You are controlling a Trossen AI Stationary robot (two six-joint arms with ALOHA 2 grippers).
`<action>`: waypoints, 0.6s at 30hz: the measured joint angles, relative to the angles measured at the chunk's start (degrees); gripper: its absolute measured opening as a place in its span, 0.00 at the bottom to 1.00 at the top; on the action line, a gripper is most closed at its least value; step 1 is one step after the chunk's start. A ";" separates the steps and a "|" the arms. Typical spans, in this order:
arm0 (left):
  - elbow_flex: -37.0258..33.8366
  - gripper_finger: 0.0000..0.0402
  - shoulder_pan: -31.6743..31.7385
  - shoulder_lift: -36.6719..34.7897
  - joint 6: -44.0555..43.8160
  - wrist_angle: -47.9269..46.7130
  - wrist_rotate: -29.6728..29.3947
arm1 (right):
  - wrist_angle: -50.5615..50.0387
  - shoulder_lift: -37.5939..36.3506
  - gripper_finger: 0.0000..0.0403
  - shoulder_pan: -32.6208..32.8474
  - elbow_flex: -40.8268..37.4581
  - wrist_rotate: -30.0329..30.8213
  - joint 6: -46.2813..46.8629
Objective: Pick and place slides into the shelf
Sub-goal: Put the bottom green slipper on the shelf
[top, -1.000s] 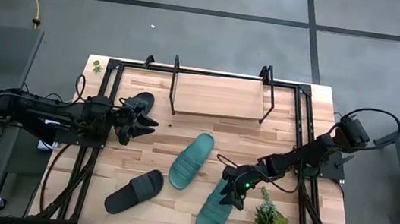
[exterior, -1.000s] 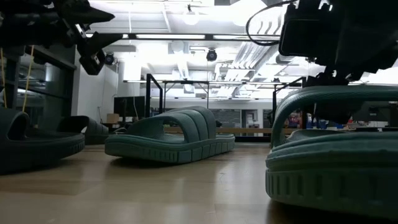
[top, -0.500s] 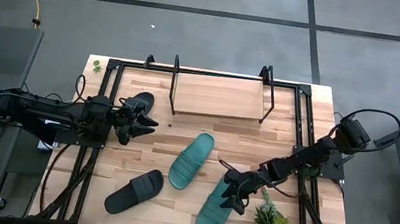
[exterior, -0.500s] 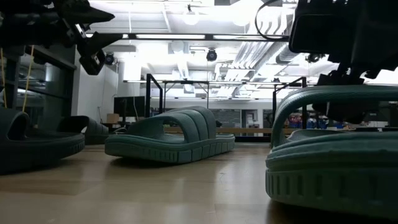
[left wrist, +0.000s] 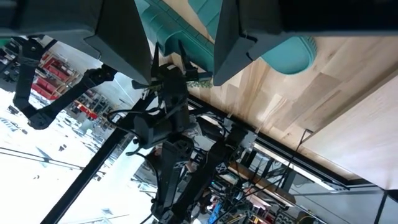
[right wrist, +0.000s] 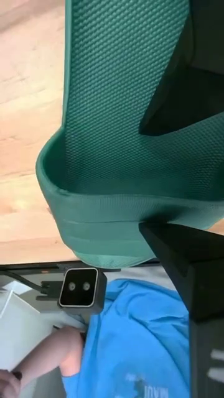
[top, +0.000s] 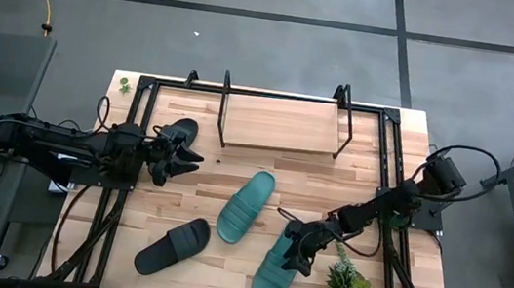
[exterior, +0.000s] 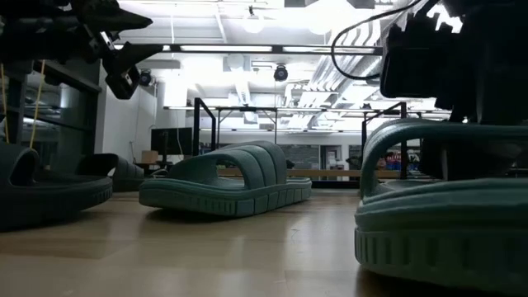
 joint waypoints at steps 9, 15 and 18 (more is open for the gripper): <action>0.00 0.39 0.00 0.00 0.23 0.00 0.00 | -0.12 -0.22 0.39 -0.40 0.00 -0.79 -2.28; 0.00 0.39 0.00 0.00 0.28 0.02 0.00 | 0.06 -0.22 0.09 -0.45 0.00 -1.23 -5.63; 0.00 0.39 0.00 0.00 0.34 0.07 -0.69 | 0.11 -0.22 0.02 -0.73 0.02 -2.08 -7.95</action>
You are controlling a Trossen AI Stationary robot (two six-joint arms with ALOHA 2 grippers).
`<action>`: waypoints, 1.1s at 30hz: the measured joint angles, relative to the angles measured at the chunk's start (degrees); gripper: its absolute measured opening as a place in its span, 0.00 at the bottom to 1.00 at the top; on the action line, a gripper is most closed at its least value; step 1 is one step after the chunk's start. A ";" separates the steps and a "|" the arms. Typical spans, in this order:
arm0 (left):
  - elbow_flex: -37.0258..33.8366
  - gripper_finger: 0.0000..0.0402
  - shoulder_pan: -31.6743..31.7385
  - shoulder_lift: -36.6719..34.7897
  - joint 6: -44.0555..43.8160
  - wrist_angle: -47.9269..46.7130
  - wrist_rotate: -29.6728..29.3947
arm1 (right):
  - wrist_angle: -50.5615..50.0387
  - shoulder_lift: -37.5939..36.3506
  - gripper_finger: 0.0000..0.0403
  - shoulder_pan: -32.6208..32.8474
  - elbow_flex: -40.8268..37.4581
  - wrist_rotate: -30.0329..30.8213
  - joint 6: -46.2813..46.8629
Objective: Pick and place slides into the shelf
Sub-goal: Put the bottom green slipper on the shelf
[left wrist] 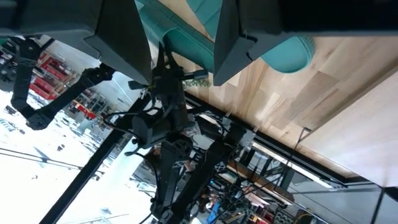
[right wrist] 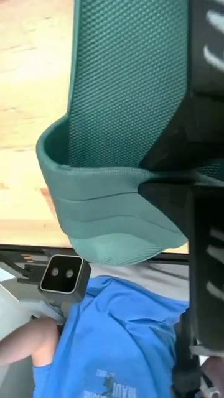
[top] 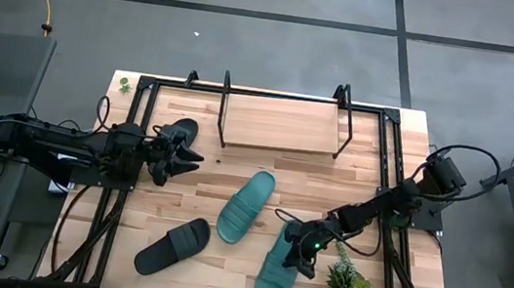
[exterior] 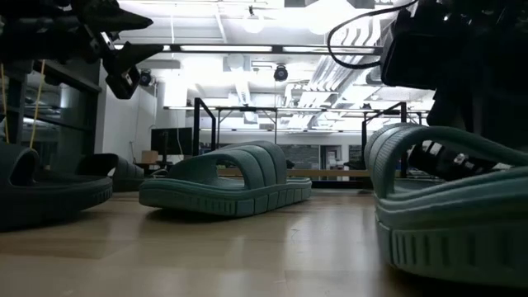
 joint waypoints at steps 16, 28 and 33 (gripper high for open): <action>0.00 0.39 -0.02 0.00 0.08 0.59 -2.41 | -13.36 0.09 0.00 -0.79 9.06 6.36 -13.67; 0.00 0.39 0.00 0.01 0.07 1.42 -2.30 | -31.21 0.22 0.00 -1.20 23.69 18.35 -20.32; 0.00 0.39 -0.01 0.01 0.07 1.54 -2.30 | -30.72 0.13 0.00 -1.40 25.93 23.83 -22.41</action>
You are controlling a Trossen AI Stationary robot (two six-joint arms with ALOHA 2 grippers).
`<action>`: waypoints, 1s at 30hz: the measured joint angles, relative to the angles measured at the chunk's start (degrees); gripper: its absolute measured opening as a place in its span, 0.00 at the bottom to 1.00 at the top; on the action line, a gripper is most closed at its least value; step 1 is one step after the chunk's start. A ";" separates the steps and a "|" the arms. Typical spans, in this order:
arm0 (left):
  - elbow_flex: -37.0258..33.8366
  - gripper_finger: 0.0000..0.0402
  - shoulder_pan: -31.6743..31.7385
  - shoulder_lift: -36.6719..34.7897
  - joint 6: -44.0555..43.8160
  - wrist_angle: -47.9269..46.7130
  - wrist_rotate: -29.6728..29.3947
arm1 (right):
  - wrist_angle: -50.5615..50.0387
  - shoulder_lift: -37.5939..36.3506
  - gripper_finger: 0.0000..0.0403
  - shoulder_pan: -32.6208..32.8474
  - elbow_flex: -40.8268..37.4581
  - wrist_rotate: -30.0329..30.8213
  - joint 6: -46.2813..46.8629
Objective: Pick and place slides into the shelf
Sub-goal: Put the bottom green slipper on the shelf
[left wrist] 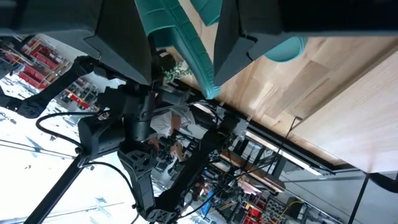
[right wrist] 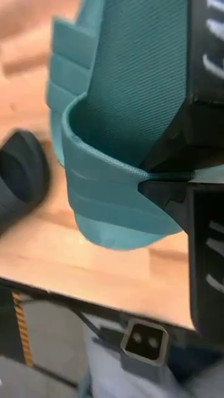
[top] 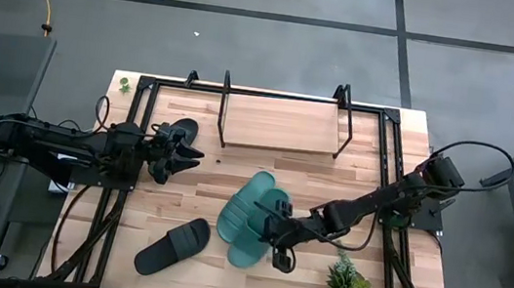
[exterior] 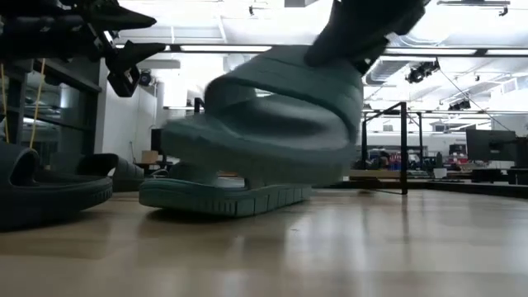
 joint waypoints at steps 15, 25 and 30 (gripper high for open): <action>0.00 0.39 -0.01 -0.01 -0.44 1.54 0.00 | 19.16 -1.50 0.00 -7.25 0.65 10.62 -5.05; 0.00 0.39 -0.02 -0.01 2.03 1.63 0.78 | 29.67 -3.71 0.00 -9.53 0.69 19.72 -12.23; 0.00 0.39 -0.01 -0.01 3.26 1.84 1.09 | 31.57 -3.88 0.00 -9.47 0.69 21.71 -13.94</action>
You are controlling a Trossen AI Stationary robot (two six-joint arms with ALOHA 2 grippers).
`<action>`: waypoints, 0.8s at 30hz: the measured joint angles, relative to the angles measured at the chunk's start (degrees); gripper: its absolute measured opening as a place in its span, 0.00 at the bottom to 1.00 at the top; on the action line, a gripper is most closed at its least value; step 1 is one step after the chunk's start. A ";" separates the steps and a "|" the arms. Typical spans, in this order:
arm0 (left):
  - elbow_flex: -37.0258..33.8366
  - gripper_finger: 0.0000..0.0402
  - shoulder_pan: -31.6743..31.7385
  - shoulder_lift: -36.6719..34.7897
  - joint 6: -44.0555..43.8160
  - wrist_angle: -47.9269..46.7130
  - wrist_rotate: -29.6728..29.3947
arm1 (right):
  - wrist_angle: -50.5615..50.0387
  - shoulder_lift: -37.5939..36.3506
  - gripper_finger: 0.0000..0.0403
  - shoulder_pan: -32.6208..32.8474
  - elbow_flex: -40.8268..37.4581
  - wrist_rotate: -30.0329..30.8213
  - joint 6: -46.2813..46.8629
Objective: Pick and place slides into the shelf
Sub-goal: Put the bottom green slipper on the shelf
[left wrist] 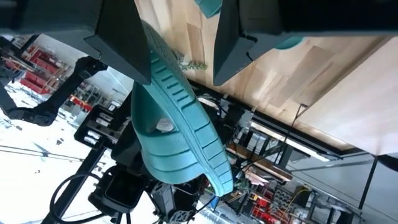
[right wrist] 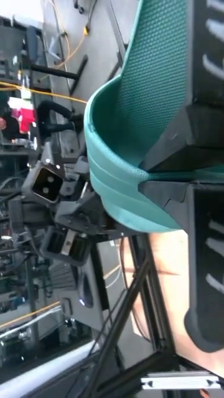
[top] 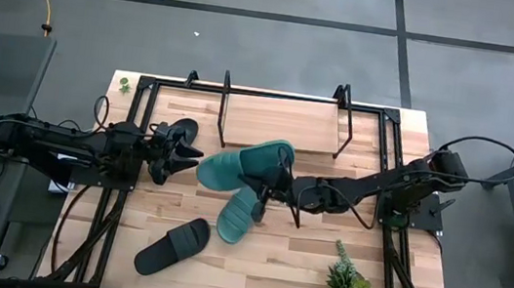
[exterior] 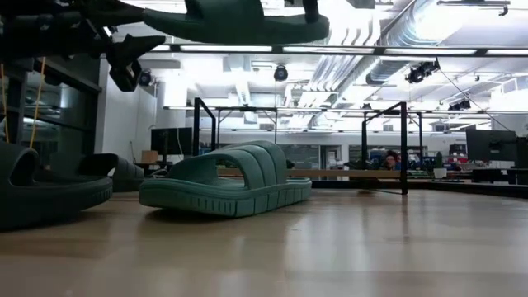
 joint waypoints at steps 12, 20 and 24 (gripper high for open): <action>0.00 0.39 -0.02 0.00 2.73 -0.03 6.19 | -4.93 -0.20 0.00 -0.02 0.00 4.64 0.42; -0.01 0.39 -0.02 0.02 0.23 1.34 6.19 | -5.27 -1.71 0.00 -0.02 0.00 5.19 0.18; -0.02 0.39 -0.02 0.02 -0.72 1.51 6.08 | -6.08 -1.53 0.00 -0.06 0.00 5.20 0.42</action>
